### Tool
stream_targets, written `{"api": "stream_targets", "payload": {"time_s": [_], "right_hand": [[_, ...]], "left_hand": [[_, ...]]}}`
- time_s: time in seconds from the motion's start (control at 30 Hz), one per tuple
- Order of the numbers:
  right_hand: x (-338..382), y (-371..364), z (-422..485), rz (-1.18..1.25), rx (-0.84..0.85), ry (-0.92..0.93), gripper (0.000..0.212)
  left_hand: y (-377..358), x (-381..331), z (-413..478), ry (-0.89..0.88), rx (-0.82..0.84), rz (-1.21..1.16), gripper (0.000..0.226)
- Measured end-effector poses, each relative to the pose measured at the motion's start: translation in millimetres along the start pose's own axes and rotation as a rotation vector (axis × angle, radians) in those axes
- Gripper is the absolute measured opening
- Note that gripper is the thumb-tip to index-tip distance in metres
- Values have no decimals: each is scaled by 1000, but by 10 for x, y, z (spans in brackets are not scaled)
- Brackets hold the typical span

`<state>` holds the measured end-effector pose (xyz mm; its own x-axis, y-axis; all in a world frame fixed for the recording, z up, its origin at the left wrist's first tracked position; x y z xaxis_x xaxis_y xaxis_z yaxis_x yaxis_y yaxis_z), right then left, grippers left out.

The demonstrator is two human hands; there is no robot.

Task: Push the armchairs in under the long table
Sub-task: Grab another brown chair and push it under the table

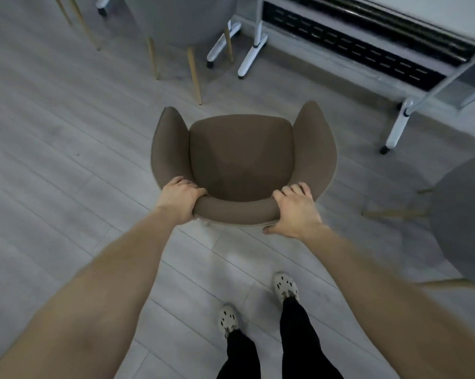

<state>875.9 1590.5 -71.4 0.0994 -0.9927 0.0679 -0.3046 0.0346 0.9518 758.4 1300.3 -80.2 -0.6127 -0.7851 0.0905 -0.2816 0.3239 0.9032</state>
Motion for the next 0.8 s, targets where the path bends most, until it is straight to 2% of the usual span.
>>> {"api": "stream_targets", "payload": {"time_s": [0.13,0.37,0.8], "right_hand": [[-108,46,195,58,59,-98,103],[-212,187,720,55,34,-173,94],[-668,921,2696,156,-1,-352,84]], "left_hand": [[157,116,418,-78,5,49,66],[313,491,1100,-198,-27,89,64],[1254,1611,3295,-291,11,136,75]]}}
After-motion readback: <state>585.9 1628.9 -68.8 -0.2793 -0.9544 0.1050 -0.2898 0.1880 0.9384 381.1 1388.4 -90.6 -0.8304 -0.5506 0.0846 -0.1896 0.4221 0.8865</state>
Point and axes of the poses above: each hand's wrist, its own z-axis towards the middle knuckle, its own y-axis out of the back of the hand, x = y × z, the point moved 4 cm from there along z, towards the middle knuckle, and after that the axes turned 4 degrees about y, right-handed, at the moved point
